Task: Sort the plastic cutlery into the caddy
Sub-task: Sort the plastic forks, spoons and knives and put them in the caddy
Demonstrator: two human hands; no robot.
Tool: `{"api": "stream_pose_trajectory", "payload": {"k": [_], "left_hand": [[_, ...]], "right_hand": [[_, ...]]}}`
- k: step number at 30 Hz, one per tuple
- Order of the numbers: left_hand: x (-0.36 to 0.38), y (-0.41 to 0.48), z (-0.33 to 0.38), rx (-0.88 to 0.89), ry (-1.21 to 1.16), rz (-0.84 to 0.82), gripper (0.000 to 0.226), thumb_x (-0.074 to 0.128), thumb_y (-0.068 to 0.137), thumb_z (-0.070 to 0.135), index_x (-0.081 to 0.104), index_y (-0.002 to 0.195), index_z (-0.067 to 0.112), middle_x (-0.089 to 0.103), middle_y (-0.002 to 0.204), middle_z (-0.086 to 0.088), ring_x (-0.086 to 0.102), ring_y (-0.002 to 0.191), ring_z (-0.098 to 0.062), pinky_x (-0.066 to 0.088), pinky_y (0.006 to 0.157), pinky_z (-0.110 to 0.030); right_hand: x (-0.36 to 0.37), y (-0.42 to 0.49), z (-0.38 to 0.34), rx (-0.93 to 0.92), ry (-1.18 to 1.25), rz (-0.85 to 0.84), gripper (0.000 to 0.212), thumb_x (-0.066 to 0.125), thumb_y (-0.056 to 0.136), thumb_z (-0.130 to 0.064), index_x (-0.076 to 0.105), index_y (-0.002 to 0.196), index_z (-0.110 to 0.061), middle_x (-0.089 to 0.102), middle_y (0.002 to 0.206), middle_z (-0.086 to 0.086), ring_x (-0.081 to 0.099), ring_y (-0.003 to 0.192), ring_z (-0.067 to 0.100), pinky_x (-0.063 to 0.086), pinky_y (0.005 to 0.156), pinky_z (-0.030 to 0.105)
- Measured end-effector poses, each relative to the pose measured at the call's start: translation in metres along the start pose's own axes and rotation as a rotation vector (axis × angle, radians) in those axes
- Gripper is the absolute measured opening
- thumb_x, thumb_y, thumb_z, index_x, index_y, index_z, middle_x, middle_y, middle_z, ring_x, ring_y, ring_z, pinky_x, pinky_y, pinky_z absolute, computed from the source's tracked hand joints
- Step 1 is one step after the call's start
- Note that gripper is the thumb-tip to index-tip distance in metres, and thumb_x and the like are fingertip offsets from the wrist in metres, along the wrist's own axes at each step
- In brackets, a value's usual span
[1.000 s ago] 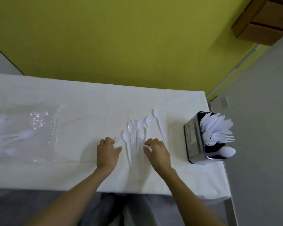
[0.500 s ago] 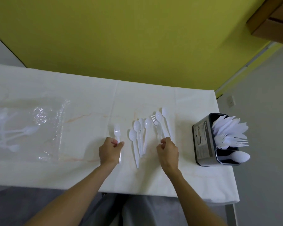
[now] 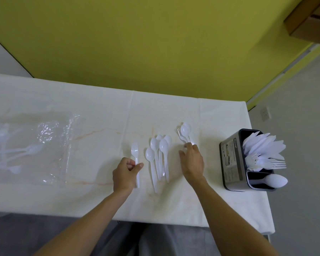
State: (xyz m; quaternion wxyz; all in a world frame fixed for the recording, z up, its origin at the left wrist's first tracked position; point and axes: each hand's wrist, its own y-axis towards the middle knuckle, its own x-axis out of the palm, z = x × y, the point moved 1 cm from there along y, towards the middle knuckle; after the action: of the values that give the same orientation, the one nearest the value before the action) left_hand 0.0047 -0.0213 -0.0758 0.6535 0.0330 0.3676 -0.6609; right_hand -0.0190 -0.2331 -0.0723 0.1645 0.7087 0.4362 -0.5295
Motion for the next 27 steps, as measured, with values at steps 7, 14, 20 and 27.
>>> {"api": "stream_pose_trajectory", "payload": {"k": [7,14,20,27], "left_hand": [[-0.003,-0.002,0.003,0.018,-0.006,-0.029,0.022,0.074,0.081,0.027,0.059,0.085,0.011,0.063,0.076,0.000,0.060,0.071,-0.015,0.045,0.065,-0.023],[0.002,-0.009,0.010,0.037,-0.042,-0.083,0.022,0.072,0.083,0.028,0.059,0.086,0.011,0.066,0.077,-0.003,0.064,0.068,-0.018,0.046,0.063,-0.022],[0.003,-0.015,0.011,0.044,-0.047,-0.094,0.022,0.071,0.084,0.030,0.059,0.086,0.012,0.066,0.079,-0.003,0.064,0.068,-0.018,0.047,0.063,-0.023],[0.004,-0.026,0.037,0.125,-0.149,-0.116,0.015,0.071,0.085,0.023,0.058,0.083,0.017,0.065,0.078,0.000,0.067,0.072,-0.021,0.056,0.081,-0.043]], "right_hand": [[-0.003,0.013,-0.001,0.001,-0.034,0.024,0.026,0.050,0.098,-0.020,0.046,0.122,-0.010,0.057,0.109,0.007,0.061,0.089,0.029,0.046,0.066,0.035],[-0.005,0.012,0.002,-0.003,-0.132,0.040,0.012,0.043,0.097,-0.009,0.047,0.108,-0.006,0.055,0.101,0.009,0.054,0.077,0.028,0.036,0.060,0.033],[-0.018,0.013,0.008,-0.031,-0.176,0.075,0.014,0.040,0.097,-0.006,0.054,0.098,-0.005,0.059,0.092,0.010,0.046,0.070,0.026,0.035,0.059,0.033],[-0.056,-0.023,0.002,-0.012,0.491,0.127,0.008,0.058,0.091,-0.025,0.056,0.090,-0.017,0.064,0.077,-0.008,0.062,0.072,0.012,0.049,0.061,0.023]]}}
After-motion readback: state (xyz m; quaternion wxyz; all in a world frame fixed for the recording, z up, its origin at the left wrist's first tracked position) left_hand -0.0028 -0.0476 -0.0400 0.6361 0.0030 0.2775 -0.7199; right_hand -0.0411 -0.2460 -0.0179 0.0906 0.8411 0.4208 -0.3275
